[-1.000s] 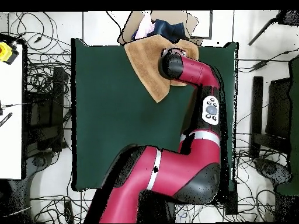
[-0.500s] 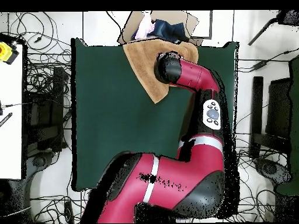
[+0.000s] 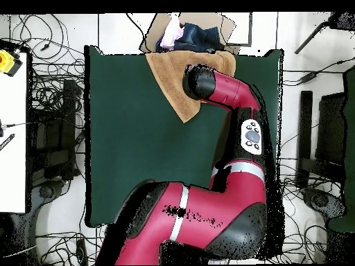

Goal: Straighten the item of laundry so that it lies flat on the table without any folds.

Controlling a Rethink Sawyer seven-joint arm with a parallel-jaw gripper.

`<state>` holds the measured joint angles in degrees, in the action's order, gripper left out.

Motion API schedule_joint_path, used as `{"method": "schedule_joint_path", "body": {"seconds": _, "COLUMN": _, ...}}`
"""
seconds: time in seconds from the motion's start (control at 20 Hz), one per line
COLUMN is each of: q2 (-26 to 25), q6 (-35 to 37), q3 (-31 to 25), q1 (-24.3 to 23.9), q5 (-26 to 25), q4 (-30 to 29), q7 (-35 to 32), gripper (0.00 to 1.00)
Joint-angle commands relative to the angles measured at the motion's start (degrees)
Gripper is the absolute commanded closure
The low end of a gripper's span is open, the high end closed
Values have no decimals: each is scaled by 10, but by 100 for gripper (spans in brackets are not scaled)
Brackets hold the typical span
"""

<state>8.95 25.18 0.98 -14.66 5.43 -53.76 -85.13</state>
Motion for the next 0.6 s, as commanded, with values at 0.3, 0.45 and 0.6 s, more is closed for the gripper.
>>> {"method": "schedule_joint_path", "body": {"seconds": 0.3, "q2": -5, "q6": 61, "q3": 11, "q1": 16, "q5": 25, "q4": -105, "q7": -162, "gripper": 100}}
{"method": "schedule_joint_path", "body": {"seconds": 0.45, "q2": -2, "q6": 36, "q3": 7, "q1": 14, "q5": 16, "q4": -114, "q7": -154, "gripper": 100}}
{"method": "schedule_joint_path", "body": {"seconds": 0.6, "q2": -4, "q6": 27, "q3": 3, "q1": 11, "q5": 10, "q4": -116, "q7": -142, "gripper": 100}}
